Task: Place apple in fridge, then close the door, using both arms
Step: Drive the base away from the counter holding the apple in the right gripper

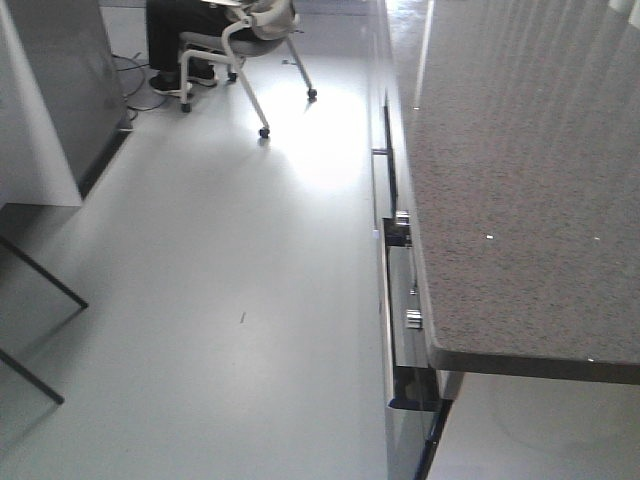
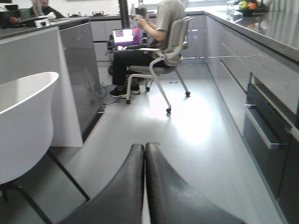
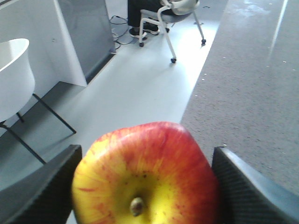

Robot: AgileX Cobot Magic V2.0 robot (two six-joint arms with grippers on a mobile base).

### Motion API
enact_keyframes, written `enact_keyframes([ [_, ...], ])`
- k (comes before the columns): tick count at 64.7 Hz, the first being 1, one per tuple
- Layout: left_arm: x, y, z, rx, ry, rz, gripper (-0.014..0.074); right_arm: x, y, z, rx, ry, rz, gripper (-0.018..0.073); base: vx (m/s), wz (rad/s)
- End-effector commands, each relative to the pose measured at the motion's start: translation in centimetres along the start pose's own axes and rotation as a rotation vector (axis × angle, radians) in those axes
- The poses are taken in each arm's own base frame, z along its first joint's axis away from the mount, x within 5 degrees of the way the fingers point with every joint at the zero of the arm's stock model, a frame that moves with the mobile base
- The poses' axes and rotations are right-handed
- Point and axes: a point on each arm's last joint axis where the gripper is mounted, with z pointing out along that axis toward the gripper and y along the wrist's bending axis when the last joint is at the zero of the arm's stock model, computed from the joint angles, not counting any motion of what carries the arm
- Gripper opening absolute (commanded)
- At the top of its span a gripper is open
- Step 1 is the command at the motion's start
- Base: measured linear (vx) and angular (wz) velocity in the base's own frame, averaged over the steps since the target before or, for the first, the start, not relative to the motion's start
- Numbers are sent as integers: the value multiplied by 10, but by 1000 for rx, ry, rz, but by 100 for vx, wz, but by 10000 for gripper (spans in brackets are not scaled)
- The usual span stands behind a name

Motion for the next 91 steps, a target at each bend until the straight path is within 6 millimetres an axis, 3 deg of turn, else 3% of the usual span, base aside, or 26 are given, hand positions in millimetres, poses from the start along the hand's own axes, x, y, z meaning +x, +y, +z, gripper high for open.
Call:
enact_keyframes([
  [1, -13, -1, -1, 10, -82, -8, -6, -12, 4, -10, 6, -109, -6, 185, -3, 28],
  [91, -13, -1, -1, 10, -82, -8, -6, -12, 4, -10, 6, -110, -6, 185, -3, 40],
])
